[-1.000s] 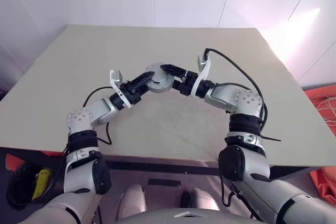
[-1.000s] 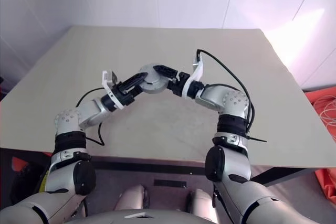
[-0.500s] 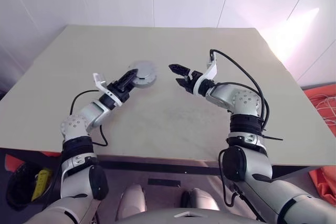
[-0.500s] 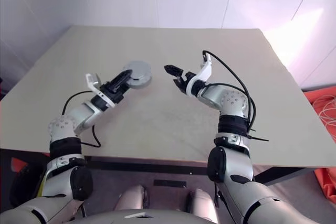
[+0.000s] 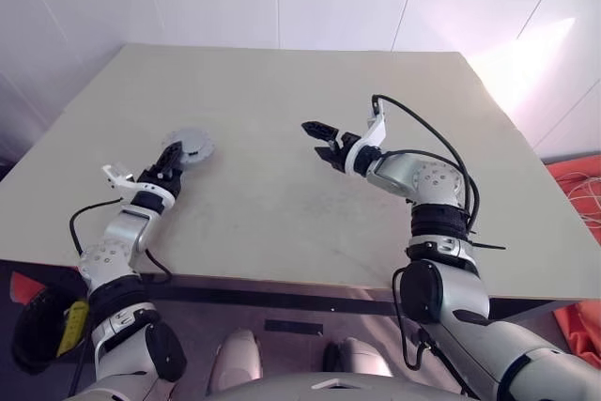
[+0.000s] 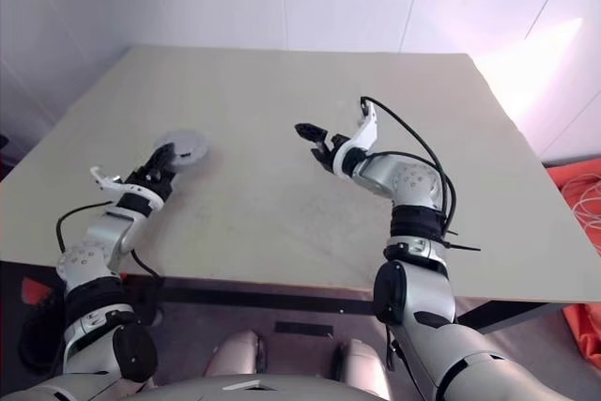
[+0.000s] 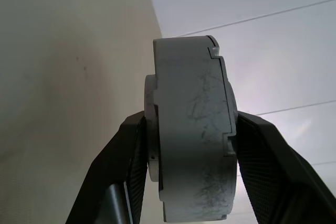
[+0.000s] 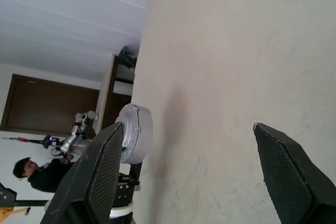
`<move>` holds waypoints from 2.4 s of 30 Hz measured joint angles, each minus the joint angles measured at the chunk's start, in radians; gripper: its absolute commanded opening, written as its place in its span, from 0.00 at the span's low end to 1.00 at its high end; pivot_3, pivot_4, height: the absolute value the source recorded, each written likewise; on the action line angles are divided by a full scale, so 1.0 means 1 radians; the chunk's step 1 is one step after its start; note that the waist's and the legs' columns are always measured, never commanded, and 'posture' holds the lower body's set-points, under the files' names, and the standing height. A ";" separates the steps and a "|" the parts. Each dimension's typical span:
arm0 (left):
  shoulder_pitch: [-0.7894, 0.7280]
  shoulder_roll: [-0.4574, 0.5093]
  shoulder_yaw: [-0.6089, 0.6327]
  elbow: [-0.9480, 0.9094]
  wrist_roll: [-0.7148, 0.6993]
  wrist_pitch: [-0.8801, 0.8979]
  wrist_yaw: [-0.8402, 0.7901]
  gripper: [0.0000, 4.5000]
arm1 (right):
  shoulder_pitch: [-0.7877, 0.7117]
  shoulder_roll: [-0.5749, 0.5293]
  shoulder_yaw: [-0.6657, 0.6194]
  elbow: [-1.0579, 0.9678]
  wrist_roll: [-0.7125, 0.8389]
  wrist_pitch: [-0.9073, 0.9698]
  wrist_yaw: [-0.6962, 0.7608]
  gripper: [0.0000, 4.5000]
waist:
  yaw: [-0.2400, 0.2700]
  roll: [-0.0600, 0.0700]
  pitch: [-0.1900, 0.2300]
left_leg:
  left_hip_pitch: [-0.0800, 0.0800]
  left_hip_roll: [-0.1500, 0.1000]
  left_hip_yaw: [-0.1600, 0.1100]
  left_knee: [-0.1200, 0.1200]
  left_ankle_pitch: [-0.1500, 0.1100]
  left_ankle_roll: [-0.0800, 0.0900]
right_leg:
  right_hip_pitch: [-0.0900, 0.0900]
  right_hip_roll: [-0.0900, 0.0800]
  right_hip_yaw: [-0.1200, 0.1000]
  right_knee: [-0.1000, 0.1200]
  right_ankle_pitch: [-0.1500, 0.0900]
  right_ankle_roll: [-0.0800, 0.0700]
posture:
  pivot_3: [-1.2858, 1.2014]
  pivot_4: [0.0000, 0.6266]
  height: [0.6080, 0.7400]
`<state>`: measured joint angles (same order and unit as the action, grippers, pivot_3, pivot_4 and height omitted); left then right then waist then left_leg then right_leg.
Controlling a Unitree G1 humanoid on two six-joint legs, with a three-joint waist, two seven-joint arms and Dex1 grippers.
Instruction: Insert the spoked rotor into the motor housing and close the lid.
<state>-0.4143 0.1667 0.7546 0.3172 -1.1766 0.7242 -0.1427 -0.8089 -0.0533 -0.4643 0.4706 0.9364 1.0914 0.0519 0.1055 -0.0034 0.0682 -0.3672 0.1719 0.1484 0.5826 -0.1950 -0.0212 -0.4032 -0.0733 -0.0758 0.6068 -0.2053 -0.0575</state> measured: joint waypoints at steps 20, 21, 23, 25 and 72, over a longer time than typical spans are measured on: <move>-0.103 0.054 0.001 0.208 0.125 -0.212 0.112 0.55 | -0.011 0.003 0.004 0.029 -0.018 -0.019 0.012 1.00 | -0.003 -0.003 -0.001 | 0.004 0.000 0.000 0.000 0.002 -0.003 | 0.002 0.000 0.000 0.002 0.000 0.000 | 0.52 0.00 1.00; -0.107 0.057 0.000 0.214 0.132 -0.219 0.108 0.63 | -0.011 0.003 0.004 0.030 -0.019 -0.019 0.012 1.00 | -0.003 -0.003 -0.001 | 0.004 0.000 0.000 0.000 0.002 -0.003 | 0.002 0.000 0.000 0.002 0.000 0.000 | 0.52 0.00 1.00; -0.109 0.069 0.000 0.231 0.154 -0.242 0.106 0.75 | -0.011 0.003 0.004 0.031 -0.024 -0.019 0.012 1.00 | -0.006 -0.003 -0.001 | 0.004 0.001 0.000 0.000 0.002 -0.003 | 0.002 0.000 0.000 0.002 0.000 0.000 | 0.52 0.00 1.00; -0.109 0.075 0.004 0.245 0.170 -0.265 0.105 0.90 | -0.011 0.000 0.004 0.033 -0.031 -0.019 0.012 1.00 | -0.006 -0.003 -0.001 | 0.004 0.000 0.000 0.000 0.002 -0.003 | 0.002 0.000 0.000 0.002 0.001 0.000 | 0.52 0.00 1.00; 0.045 0.200 -0.731 -0.237 0.718 -0.343 -0.483 1.00 | 0.366 -0.455 0.447 -0.283 -0.551 -0.668 0.844 1.00 | 0.018 -0.003 -0.002 | 0.003 0.002 0.000 0.012 -0.002 0.005 | 0.006 -0.001 -0.001 0.005 -0.001 -0.006 | 0.52 0.00 1.00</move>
<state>-0.3695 0.3662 0.0237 0.0805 -0.4588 0.3813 -0.6260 -0.4425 -0.5082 -0.0174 0.1880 0.3852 0.4234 0.8963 0.1240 -0.0068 0.0662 -0.3641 0.1743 0.1481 0.5943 -0.1966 -0.0164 -0.3976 -0.0740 -0.0770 0.6114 -0.2060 -0.0634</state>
